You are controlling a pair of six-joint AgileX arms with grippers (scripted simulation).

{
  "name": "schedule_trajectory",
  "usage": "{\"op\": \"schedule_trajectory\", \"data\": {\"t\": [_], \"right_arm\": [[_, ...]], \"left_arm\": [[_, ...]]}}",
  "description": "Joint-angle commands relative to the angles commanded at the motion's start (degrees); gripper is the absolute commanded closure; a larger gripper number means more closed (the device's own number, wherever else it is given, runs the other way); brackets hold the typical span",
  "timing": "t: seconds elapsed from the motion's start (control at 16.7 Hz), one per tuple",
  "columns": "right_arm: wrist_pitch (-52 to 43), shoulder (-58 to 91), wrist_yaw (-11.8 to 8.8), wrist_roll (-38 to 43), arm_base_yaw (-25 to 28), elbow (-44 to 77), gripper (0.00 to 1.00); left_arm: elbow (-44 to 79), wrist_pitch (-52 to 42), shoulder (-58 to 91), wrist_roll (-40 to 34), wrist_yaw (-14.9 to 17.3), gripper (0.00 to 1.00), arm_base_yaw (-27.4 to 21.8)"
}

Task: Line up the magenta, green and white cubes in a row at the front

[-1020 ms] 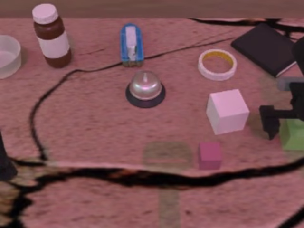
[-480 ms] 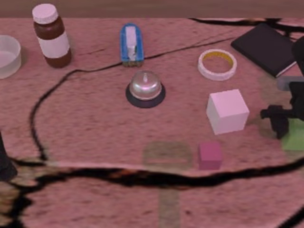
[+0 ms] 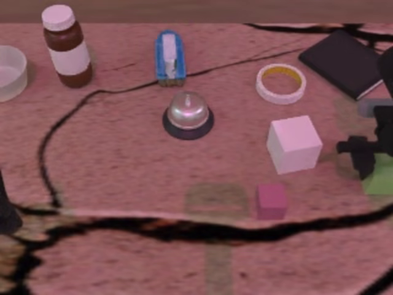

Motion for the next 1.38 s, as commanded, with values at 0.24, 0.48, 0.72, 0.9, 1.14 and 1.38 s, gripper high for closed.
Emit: {"op": "schedule_trajectory", "data": {"t": [0.24, 0.48, 0.72, 0.9, 1.14, 1.38], "right_arm": [[-0.7, -1.5, 0.2, 0.0, -0.1, 0.5, 1.00], [-4.9, -2.9, 0.2, -0.1, 0.1, 3.4, 1.00], [-13.5, -6.2, 0.1, -0.2, 0.3, 8.2, 1.00], [-15.3, -7.3, 0.1, -0.2, 0.4, 9.3, 1.00], [-15.4, -6.8, 0.1, 0.7, 0.9, 9.8, 1.00], [-18.1, -3.7, 0.3, 8.8, 9.4, 15.0, 1.00]], "left_arm": [[0.0, 0.0, 0.0, 0.0, 0.0, 0.00, 0.0], [0.0, 0.0, 0.0, 0.0, 0.0, 0.00, 0.0], [0.0, 0.0, 0.0, 0.0, 0.0, 0.00, 0.0], [0.0, 0.0, 0.0, 0.0, 0.0, 0.00, 0.0], [0.0, 0.0, 0.0, 0.0, 0.0, 0.00, 0.0], [0.0, 0.0, 0.0, 0.0, 0.0, 0.00, 0.0]]}}
